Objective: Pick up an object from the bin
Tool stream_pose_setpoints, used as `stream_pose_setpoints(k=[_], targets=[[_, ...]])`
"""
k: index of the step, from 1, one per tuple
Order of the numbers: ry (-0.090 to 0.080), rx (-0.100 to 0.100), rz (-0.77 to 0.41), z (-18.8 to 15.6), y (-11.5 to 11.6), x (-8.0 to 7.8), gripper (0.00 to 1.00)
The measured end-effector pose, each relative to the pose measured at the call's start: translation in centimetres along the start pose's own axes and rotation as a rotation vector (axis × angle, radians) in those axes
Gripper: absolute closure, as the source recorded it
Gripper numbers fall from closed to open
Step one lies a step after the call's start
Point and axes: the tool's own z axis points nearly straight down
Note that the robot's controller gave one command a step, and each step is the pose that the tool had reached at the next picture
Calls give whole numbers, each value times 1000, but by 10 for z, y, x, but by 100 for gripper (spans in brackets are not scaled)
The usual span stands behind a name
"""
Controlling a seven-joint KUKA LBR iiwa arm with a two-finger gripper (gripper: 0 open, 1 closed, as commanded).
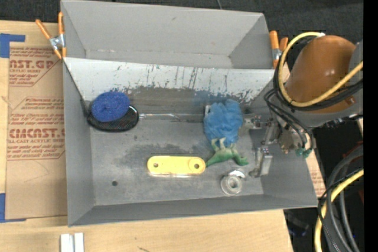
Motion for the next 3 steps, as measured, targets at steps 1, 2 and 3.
stream_pose_setpoints(k=[1,2,3], targets=[[-8,1,-1,-4,0,-2,0],[-14,1,31,35,6,-8,0],[-9,-1,146,85,18,-5,0]])
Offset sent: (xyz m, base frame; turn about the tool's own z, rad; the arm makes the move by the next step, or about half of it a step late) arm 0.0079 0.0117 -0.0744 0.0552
